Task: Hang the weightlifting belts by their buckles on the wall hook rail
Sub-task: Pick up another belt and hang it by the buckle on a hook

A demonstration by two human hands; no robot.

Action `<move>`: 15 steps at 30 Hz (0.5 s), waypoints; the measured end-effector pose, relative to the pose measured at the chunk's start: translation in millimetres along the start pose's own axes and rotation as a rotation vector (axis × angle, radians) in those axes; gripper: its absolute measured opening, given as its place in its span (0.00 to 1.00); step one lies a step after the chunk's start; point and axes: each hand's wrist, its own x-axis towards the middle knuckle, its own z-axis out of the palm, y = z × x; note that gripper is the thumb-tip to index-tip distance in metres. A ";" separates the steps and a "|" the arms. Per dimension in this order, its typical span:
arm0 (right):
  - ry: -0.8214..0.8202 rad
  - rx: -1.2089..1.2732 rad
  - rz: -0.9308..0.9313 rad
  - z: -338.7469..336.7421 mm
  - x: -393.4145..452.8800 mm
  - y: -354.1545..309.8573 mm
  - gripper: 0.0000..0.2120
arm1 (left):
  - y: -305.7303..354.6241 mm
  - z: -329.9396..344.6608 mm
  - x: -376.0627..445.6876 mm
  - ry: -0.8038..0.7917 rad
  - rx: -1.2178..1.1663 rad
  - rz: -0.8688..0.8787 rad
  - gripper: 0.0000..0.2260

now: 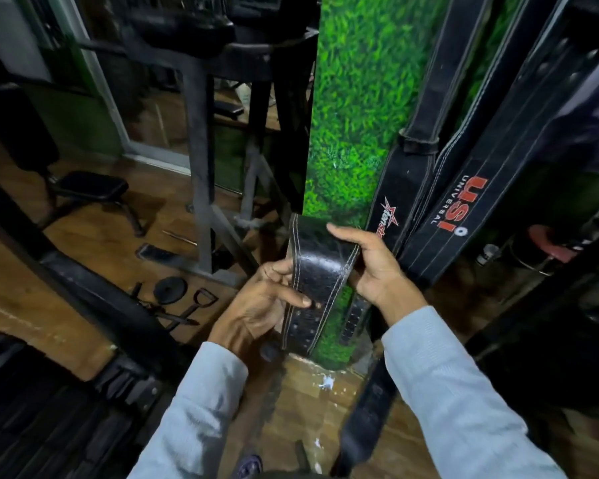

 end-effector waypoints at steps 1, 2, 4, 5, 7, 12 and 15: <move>0.007 -0.028 0.017 1.2 2.7 -0.6 0.10 | -1.8 -4.9 -3.9 -0.014 -0.014 -0.040 0.27; 0.005 -0.021 0.016 -1.1 5.6 2.1 0.11 | -2.8 -9.6 -8.0 -0.041 -0.046 -0.066 0.27; 0.027 -0.069 0.012 -7.6 6.6 11.6 0.23 | -5.9 -22.1 -14.5 -0.048 -0.158 -0.116 0.28; 0.026 -0.118 -0.015 -10.5 5.2 15.7 0.22 | -2.1 -23.7 -17.6 -0.026 -0.220 -0.129 0.28; -0.033 -0.235 -0.059 -15.4 -3.8 21.5 0.17 | 10.0 -22.3 -20.1 0.048 -0.299 -0.111 0.22; -0.119 -0.497 -0.022 -13.5 -19.6 45.1 0.24 | 50.1 4.1 10.7 0.236 -0.173 -0.001 0.13; -0.044 -0.476 -0.030 -19.6 -20.3 53.6 0.21 | 47.2 2.7 18.9 0.287 -0.098 0.058 0.21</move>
